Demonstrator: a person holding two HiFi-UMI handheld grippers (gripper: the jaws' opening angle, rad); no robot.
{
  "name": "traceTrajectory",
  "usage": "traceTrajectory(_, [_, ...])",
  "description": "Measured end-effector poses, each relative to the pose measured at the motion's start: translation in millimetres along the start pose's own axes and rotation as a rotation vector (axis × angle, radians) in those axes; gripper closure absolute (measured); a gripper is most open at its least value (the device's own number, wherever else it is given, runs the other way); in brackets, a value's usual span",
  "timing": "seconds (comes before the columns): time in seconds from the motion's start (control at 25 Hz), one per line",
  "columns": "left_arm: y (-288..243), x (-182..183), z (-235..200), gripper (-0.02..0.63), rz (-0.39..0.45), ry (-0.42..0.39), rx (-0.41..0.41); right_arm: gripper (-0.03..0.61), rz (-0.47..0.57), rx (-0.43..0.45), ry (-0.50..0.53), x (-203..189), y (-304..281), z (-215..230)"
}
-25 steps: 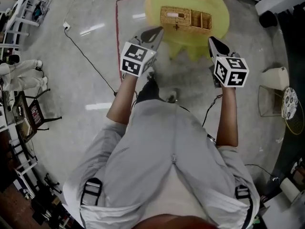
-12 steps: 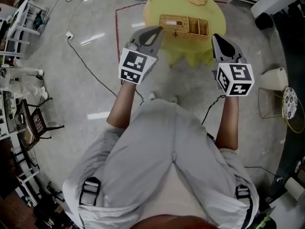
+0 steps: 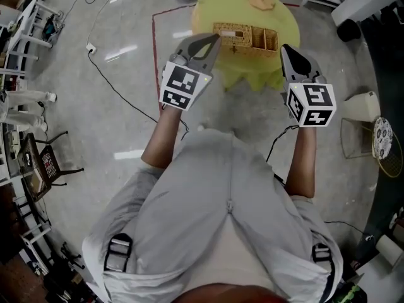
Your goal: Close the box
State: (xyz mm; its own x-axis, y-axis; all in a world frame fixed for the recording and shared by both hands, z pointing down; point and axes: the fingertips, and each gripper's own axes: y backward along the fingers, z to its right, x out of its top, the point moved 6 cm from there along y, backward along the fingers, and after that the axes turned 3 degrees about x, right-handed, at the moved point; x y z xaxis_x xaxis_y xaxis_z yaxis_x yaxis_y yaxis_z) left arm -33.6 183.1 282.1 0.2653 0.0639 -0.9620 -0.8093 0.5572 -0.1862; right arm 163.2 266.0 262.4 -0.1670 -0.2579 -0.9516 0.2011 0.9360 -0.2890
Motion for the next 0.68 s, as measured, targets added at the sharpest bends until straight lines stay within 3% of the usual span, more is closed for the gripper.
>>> traceTrajectory(0.68, [-6.2,-11.6,-14.4,0.584,-0.017,-0.004,-0.029,0.555,-0.009,0.001,-0.005,-2.0,-23.9,-6.9])
